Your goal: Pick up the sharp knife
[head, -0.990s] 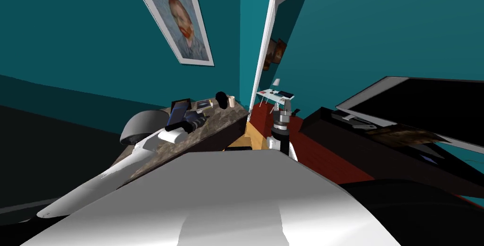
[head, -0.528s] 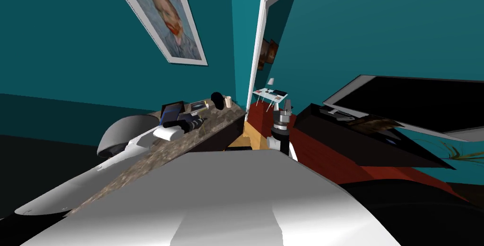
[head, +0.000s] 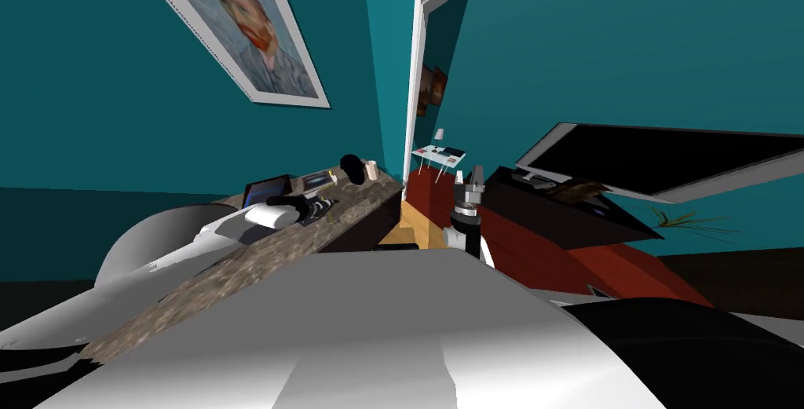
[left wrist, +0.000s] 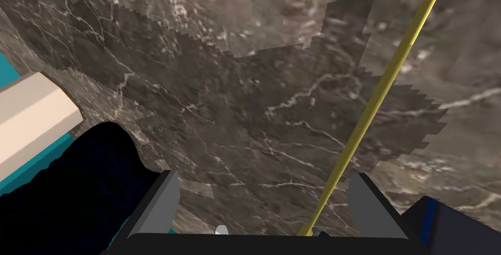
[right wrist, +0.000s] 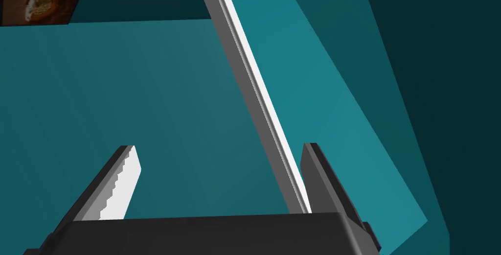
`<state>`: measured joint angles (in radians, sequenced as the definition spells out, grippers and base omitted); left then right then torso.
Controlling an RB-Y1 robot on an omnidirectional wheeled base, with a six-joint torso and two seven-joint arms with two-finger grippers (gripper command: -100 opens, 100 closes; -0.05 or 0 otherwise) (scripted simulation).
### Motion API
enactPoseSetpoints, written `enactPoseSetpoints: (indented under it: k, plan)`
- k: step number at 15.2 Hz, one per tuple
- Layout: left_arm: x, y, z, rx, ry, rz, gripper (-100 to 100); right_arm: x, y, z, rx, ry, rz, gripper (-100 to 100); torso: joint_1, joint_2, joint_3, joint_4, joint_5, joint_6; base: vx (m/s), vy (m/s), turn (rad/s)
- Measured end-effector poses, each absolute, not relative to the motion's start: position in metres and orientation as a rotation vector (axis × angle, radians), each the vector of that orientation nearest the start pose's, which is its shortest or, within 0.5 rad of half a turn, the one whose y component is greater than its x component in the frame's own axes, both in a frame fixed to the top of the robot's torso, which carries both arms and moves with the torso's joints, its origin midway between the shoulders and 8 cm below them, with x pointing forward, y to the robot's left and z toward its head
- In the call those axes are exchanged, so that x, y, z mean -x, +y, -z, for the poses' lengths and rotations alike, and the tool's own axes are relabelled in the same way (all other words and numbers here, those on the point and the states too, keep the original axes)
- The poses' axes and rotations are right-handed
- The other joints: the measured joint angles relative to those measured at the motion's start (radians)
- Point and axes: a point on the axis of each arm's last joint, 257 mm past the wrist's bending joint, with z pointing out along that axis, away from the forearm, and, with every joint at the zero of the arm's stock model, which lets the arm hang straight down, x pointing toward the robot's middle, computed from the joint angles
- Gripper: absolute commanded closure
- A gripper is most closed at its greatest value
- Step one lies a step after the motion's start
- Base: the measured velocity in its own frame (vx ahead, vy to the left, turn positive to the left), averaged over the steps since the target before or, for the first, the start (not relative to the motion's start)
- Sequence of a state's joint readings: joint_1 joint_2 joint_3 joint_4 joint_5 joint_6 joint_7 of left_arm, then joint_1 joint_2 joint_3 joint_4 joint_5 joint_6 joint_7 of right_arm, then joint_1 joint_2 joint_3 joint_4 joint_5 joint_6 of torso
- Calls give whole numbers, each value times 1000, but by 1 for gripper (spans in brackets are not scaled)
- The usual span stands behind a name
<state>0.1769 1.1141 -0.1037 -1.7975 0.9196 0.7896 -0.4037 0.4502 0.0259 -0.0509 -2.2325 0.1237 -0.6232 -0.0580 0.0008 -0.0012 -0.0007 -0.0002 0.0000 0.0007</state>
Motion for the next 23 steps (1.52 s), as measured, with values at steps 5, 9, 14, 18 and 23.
enactPoseSetpoints:
  k: [5, 9, 14, 18, 23]
  plan:
    - [-378, 466, 315, 1179, 2376, 284, -100, -335, -272, -41, -515, 574, -1276, 0, 0, 0, 0, 0, 0, 0, -6, 12, -160]
    - [-360, 479, 320, 1233, 2442, 211, -100, -335, -272, -41, -515, 574, -1276, 0, 2, -3, -1, 0, 0, 1, -5, 11, -158]
    - [-327, 498, 325, 1316, 2529, 115, -100, -335, -272, -41, -515, 574, -1276, 0, 5, -5, -2, 0, 0, 1, -4, 14, -162]
    - [-303, 508, 328, 1377, 2588, 45, -100, -335, -273, -41, -515, 574, -1276, 0, 6, -5, -2, 0, -1, 0, -3, 11, -128]
    - [-276, 520, 329, 1456, 2656, -27, -100, -335, -273, -41, -515, 574, -1276, 0, 7, -5, -2, 1, -1, -1, -4, 8, -123]
